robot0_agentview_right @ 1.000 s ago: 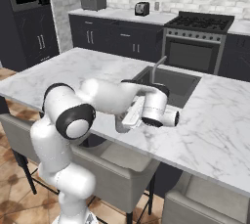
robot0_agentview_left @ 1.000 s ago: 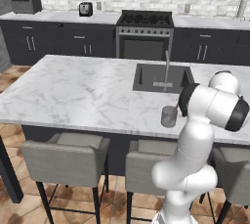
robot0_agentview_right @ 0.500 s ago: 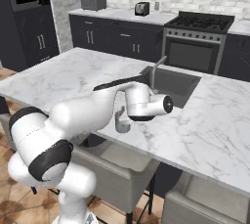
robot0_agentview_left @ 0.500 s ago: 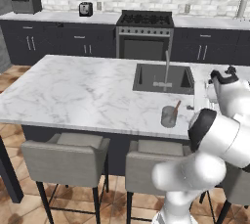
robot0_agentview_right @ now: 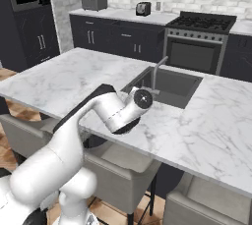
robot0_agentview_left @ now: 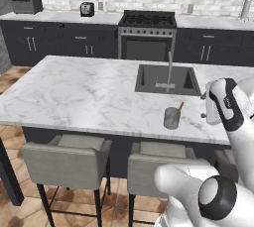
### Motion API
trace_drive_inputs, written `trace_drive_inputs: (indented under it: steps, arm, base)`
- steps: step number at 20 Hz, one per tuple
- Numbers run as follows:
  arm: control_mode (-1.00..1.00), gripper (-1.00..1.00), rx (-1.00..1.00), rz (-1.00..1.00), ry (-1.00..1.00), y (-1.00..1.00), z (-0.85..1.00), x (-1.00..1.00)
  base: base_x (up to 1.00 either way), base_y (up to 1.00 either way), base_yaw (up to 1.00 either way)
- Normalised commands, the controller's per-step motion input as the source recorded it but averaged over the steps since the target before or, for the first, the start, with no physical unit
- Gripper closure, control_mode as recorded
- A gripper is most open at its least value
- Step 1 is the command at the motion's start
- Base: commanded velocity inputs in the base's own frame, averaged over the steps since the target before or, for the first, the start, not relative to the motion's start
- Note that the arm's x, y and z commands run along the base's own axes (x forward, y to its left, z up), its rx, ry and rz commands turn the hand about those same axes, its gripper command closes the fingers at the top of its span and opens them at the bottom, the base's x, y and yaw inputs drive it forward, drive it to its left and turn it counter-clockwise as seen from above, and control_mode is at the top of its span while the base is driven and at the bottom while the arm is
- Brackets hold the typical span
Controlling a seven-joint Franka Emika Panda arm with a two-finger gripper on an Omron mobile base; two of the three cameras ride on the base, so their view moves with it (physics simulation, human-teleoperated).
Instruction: Take a straw from the drawer in front and place it inside the glass cup on the dining counter.
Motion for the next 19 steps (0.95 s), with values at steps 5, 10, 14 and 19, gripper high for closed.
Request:
trace_drive_inputs:
  steps: [5,10,14,19]
  arm:
    - [-1.00,-1.00,-0.29,-0.13,0.13,0.00,0.31,-0.64]
    - [-1.00,-1.00,-0.22,-0.15,0.26,0.00,0.24,-0.61]
    - [-1.00,-1.00,-0.13,-0.18,0.37,0.00,0.17,-0.55]
    - [-1.00,-1.00,-0.08,-0.19,0.42,0.00,0.12,-0.49]
  base:
    - [0.00,0.00,0.00]
    - [0.00,0.00,0.00]
    - [0.00,0.00,0.00]
    - [0.00,0.00,0.00]
